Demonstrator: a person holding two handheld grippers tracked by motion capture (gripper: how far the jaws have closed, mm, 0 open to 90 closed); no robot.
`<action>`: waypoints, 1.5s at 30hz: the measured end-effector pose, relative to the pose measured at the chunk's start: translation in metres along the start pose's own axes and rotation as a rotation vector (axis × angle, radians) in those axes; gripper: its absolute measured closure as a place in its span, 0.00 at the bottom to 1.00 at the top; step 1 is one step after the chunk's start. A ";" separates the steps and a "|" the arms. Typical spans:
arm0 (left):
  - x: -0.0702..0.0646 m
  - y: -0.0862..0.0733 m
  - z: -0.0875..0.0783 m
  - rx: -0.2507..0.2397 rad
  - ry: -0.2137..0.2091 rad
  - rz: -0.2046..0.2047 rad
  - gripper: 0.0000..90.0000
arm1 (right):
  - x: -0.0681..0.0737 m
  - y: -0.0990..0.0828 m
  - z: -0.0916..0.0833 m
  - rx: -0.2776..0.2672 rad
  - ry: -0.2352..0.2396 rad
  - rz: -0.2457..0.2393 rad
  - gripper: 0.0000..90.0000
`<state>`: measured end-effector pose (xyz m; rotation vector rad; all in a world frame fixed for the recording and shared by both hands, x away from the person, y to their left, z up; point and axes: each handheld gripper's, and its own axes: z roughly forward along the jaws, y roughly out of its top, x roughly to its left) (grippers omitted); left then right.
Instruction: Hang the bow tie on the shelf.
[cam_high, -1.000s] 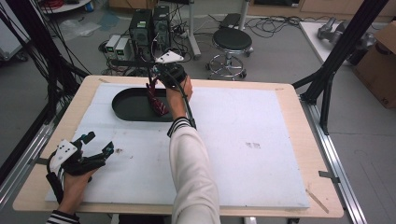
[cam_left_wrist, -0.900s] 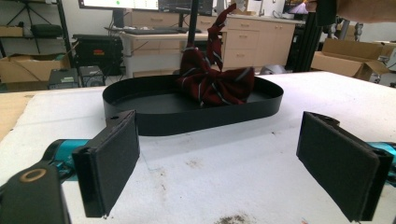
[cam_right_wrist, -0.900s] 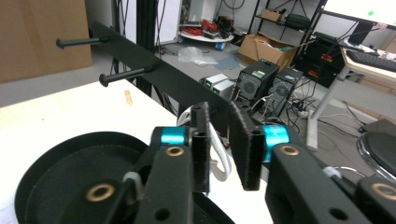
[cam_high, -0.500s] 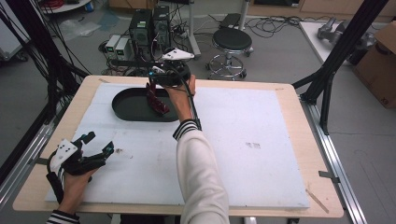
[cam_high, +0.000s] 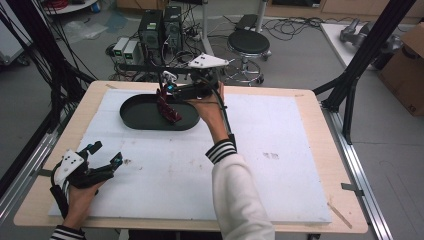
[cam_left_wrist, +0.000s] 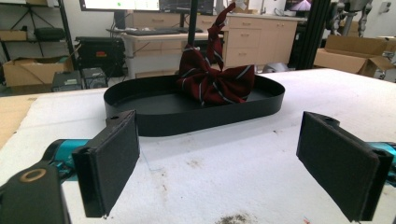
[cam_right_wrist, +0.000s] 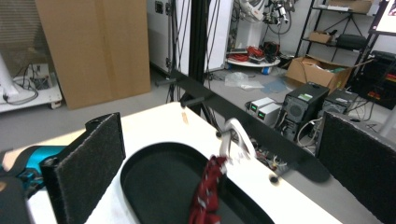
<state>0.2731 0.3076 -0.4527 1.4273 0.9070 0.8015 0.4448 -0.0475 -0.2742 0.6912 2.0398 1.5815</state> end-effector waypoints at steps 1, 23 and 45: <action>0.000 0.000 0.000 -0.003 -0.001 0.001 0.15 | -0.001 -0.002 -0.006 0.008 0.000 0.005 0.00; -0.003 0.000 0.000 0.005 0.007 0.031 0.15 | -0.003 -0.094 -0.187 -0.045 -0.147 0.010 0.01; -0.004 0.000 -0.001 -0.007 -0.003 0.039 0.15 | 0.005 -0.225 -0.224 -0.150 -0.268 0.107 0.01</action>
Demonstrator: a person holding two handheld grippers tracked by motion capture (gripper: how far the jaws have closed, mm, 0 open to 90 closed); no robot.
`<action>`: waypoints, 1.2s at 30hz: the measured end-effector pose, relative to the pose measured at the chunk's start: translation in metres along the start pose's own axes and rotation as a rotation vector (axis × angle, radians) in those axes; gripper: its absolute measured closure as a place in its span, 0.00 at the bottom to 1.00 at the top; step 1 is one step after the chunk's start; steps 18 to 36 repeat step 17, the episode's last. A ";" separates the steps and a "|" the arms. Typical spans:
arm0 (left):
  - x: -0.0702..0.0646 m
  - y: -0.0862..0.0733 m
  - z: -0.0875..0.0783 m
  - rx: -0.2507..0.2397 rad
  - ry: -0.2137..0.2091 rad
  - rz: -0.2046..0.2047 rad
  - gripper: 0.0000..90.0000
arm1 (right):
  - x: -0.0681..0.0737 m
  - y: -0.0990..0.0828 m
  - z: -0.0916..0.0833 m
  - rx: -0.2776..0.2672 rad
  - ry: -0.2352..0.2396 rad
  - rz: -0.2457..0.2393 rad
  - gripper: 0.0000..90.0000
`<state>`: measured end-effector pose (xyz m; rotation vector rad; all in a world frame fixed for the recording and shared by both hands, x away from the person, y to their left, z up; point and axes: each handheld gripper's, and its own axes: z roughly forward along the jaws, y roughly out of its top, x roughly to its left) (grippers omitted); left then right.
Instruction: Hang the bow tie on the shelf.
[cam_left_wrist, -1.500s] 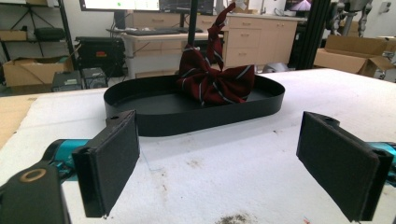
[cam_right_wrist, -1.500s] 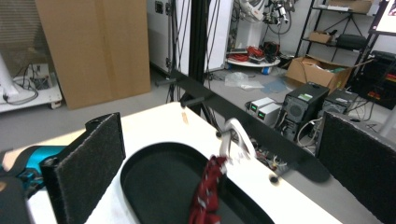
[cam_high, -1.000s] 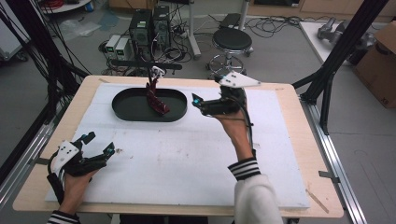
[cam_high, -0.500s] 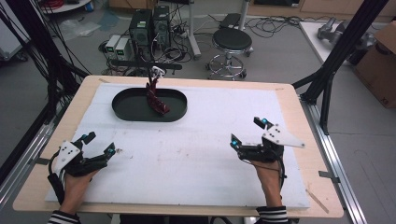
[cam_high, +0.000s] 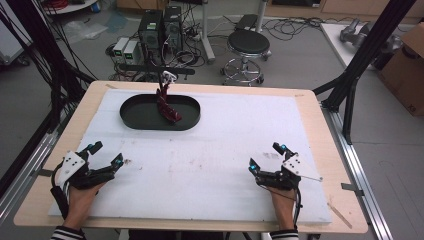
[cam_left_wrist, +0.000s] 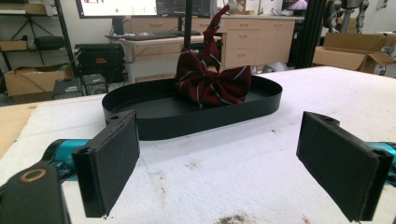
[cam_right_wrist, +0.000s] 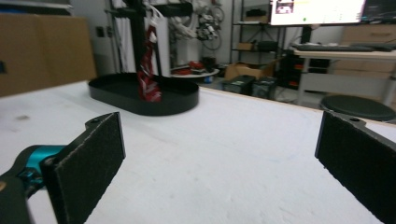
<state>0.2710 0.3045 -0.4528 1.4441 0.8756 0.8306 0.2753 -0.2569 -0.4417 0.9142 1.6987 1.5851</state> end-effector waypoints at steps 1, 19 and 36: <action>0.000 0.000 0.000 0.002 0.001 0.001 0.15 | 0.000 -0.003 0.001 0.019 0.003 -0.002 0.01; -0.001 0.000 0.000 -0.006 0.005 0.001 0.15 | 0.001 -0.009 0.003 0.055 -0.015 -0.008 0.01; -0.001 0.000 0.000 -0.006 0.005 0.001 0.15 | 0.001 -0.009 0.003 0.055 -0.015 -0.008 0.01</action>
